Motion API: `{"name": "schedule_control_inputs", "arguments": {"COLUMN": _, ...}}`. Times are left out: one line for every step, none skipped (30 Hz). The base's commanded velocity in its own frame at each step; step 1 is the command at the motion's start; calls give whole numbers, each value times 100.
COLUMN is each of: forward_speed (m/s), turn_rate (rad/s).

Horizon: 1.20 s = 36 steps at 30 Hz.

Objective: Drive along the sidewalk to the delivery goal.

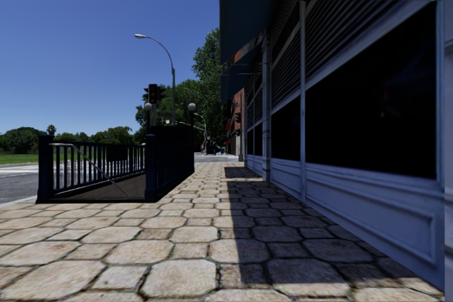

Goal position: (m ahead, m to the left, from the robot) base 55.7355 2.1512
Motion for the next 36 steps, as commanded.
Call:
{"name": "schedule_control_inputs", "arguments": {"forward_speed": 200, "turn_rate": 0}}
{"name": "schedule_control_inputs", "arguments": {"forward_speed": 200, "turn_rate": 0}}
{"name": "schedule_control_inputs", "arguments": {"forward_speed": 200, "turn_rate": 0}}
{"name": "schedule_control_inputs", "arguments": {"forward_speed": 200, "turn_rate": 0}}
{"name": "schedule_control_inputs", "arguments": {"forward_speed": 200, "turn_rate": 0}}
{"name": "schedule_control_inputs", "arguments": {"forward_speed": 200, "turn_rate": 0}}
{"name": "schedule_control_inputs", "arguments": {"forward_speed": 200, "turn_rate": 0}}
{"name": "schedule_control_inputs", "arguments": {"forward_speed": 200, "turn_rate": 0}}
{"name": "schedule_control_inputs", "arguments": {"forward_speed": 200, "turn_rate": 0}}
{"name": "schedule_control_inputs", "arguments": {"forward_speed": 200, "turn_rate": 0}}
{"name": "schedule_control_inputs", "arguments": {"forward_speed": 200, "turn_rate": 0}}
{"name": "schedule_control_inputs", "arguments": {"forward_speed": 200, "turn_rate": 0}}
{"name": "schedule_control_inputs", "arguments": {"forward_speed": 200, "turn_rate": 0}}
{"name": "schedule_control_inputs", "arguments": {"forward_speed": 200, "turn_rate": 0}}
{"name": "schedule_control_inputs", "arguments": {"forward_speed": 200, "turn_rate": 0}}
{"name": "schedule_control_inputs", "arguments": {"forward_speed": 200, "turn_rate": 0}}
{"name": "schedule_control_inputs", "arguments": {"forward_speed": 200, "turn_rate": 0}}
{"name": "schedule_control_inputs", "arguments": {"forward_speed": 200, "turn_rate": 0}}
{"name": "schedule_control_inputs", "arguments": {"forward_speed": 200, "turn_rate": 0}}
{"name": "schedule_control_inputs", "arguments": {"forward_speed": 200, "turn_rate": 0}}
{"name": "schedule_control_inputs", "arguments": {"forward_speed": 200, "turn_rate": 0}}
{"name": "schedule_control_inputs", "arguments": {"forward_speed": 200, "turn_rate": 0}}
{"name": "schedule_control_inputs", "arguments": {"forward_speed": 200, "turn_rate": 0}}
{"name": "schedule_control_inputs", "arguments": {"forward_speed": 200, "turn_rate": 0}}
{"name": "schedule_control_inputs", "arguments": {"forward_speed": 200, "turn_rate": 0}}
{"name": "schedule_control_inputs", "arguments": {"forward_speed": 200, "turn_rate": 0}}
{"name": "schedule_control_inputs", "arguments": {"forward_speed": 200, "turn_rate": 0}}
{"name": "schedule_control_inputs", "arguments": {"forward_speed": 200, "turn_rate": 0}}
{"name": "schedule_control_inputs", "arguments": {"forward_speed": 200, "turn_rate": 0}}
{"name": "schedule_control_inputs", "arguments": {"forward_speed": 200, "turn_rate": 0}}
{"name": "schedule_control_inputs", "arguments": {"forward_speed": 200, "turn_rate": 0}}
{"name": "schedule_control_inputs", "arguments": {"forward_speed": 200, "turn_rate": 0}}
{"name": "schedule_control_inputs", "arguments": {"forward_speed": 200, "turn_rate": 0}}
{"name": "schedule_control_inputs", "arguments": {"forward_speed": 200, "turn_rate": 0}}
{"name": "schedule_control_inputs", "arguments": {"forward_speed": 200, "turn_rate": 0}}
{"name": "schedule_control_inputs", "arguments": {"forward_speed": 200, "turn_rate": 0}}
